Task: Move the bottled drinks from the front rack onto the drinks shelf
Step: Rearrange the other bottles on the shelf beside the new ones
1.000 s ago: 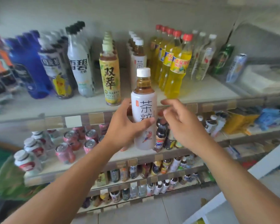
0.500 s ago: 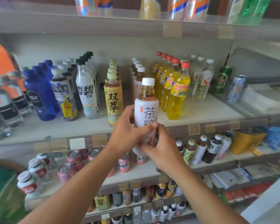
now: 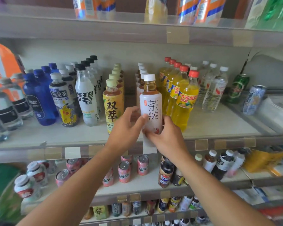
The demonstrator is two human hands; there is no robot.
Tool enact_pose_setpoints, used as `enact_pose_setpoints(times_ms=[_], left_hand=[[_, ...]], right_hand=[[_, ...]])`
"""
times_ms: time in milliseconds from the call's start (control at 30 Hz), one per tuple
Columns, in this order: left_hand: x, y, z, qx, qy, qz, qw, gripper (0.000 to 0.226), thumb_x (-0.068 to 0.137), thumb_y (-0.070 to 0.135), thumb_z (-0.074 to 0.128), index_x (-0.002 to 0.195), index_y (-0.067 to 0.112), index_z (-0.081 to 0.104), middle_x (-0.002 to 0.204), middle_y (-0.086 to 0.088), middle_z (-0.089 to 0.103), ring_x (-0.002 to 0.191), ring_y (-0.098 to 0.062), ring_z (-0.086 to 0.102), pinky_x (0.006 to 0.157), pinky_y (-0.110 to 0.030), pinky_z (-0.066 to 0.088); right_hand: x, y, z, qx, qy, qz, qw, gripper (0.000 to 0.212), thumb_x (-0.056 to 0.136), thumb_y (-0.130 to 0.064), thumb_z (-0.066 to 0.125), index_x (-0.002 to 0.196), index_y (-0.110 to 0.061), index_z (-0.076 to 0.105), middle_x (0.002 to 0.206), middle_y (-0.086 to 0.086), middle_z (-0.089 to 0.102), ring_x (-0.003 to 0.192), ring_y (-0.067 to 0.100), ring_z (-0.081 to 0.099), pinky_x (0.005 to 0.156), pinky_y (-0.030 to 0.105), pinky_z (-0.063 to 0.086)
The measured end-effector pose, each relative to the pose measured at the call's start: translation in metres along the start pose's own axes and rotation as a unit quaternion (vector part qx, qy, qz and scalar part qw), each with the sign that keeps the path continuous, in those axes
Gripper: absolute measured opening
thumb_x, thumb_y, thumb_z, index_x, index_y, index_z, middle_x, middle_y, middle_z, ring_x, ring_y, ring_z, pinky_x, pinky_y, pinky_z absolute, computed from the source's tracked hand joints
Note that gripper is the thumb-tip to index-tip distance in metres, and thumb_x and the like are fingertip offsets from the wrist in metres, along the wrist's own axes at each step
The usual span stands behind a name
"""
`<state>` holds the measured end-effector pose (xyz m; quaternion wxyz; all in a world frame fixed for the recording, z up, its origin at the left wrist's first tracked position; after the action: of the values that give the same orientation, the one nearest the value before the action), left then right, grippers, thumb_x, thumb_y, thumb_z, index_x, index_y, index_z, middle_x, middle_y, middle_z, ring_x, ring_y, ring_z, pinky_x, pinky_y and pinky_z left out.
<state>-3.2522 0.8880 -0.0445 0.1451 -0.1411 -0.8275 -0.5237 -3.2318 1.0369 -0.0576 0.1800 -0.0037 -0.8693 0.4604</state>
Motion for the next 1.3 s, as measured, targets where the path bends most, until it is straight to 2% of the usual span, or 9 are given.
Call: enact_pose_setpoints(times_ms=[100,167,300,400,633,1033,1200,1300], left_hand=[[0.003,-0.015,-0.002,0.151,0.029,0.01,0.988,0.028,0.098,0.037,0.053,0.119,0.019,0.059,0.11,0.004,0.066,0.096,-0.012,0.062,0.082,-0.034,0.053],[0.005,-0.025,0.001,0.22,0.021,0.016,0.975,0.026,0.097,0.032,0.053,0.118,0.017,0.059,0.112,-0.002,0.063,0.095,-0.021,0.062,0.078,-0.037,0.053],[0.002,-0.033,0.008,0.289,0.001,0.018,0.957,0.028,0.097,0.033,0.049,0.12,0.02,0.055,0.115,-0.002,0.06,0.101,-0.023,0.059,0.078,-0.039,0.053],[0.002,-0.035,0.01,0.309,-0.001,0.02,0.951,0.028,0.098,0.036,0.047,0.122,0.023,0.053,0.117,0.0,0.059,0.106,-0.022,0.057,0.079,-0.038,0.053],[0.006,-0.036,0.006,0.338,-0.011,0.021,0.941,0.029,0.098,0.037,0.045,0.125,0.026,0.05,0.121,0.004,0.057,0.107,-0.017,0.056,0.076,-0.033,0.05],[0.007,-0.047,0.014,0.334,-0.024,0.019,0.942,0.03,0.098,0.036,0.046,0.125,0.025,0.05,0.119,0.001,0.058,0.107,-0.018,0.058,0.079,-0.036,0.054],[0.005,-0.049,0.014,0.326,-0.027,0.011,0.945,0.032,0.098,0.035,0.048,0.128,0.023,0.05,0.121,0.0,0.059,0.107,-0.019,0.058,0.081,-0.038,0.053],[0.007,-0.05,0.017,0.308,-0.031,0.003,0.951,0.034,0.097,0.034,0.05,0.128,0.02,0.05,0.12,-0.003,0.06,0.105,-0.022,0.06,0.083,-0.04,0.053]], right_hand=[[0.019,0.0,0.0,-0.021,0.026,-0.005,0.999,0.052,0.073,-0.051,0.078,0.108,-0.025,0.05,0.102,-0.01,0.065,0.083,0.01,0.063,0.066,0.03,0.054],[0.03,0.002,0.004,-0.026,0.038,-0.001,0.999,0.052,0.073,-0.046,0.079,0.108,-0.023,0.049,0.103,-0.008,0.065,0.084,0.012,0.062,0.064,0.027,0.05],[0.047,0.005,0.015,-0.023,0.042,0.009,0.999,0.056,0.073,-0.045,0.08,0.112,-0.018,0.051,0.111,-0.003,0.067,0.085,0.013,0.062,0.054,0.019,0.042],[0.052,0.007,0.025,-0.034,0.04,0.008,0.999,0.059,0.074,-0.046,0.08,0.114,-0.016,0.05,0.115,0.0,0.065,0.085,0.014,0.059,0.051,0.014,0.037],[0.054,0.02,0.047,-0.033,0.028,0.028,0.999,0.061,0.074,-0.046,0.081,0.114,-0.016,0.047,0.118,0.003,0.063,0.101,0.024,0.065,0.066,0.03,0.049],[0.065,0.028,0.059,-0.045,0.007,0.001,0.999,0.071,0.076,-0.045,0.08,0.125,-0.015,0.039,0.132,0.005,0.055,0.115,0.024,0.059,0.074,0.025,0.048],[0.068,0.029,0.058,-0.056,-0.003,-0.009,0.998,0.069,0.079,-0.042,0.079,0.127,-0.011,0.04,0.13,0.008,0.055,0.114,0.025,0.058,0.072,0.024,0.043],[0.069,0.032,0.058,-0.053,-0.007,-0.014,0.998,0.067,0.08,-0.045,0.077,0.127,-0.012,0.041,0.128,0.007,0.056,0.112,0.025,0.06,0.072,0.026,0.045]])
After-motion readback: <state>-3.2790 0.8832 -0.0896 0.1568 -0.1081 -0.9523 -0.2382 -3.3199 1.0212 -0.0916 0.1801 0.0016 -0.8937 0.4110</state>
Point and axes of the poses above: each hand's wrist, its own x-axis towards the middle knuckle, its own z-axis out of the palm, y = z × x, the point moved 1 cm from there along x, towards the middle knuckle
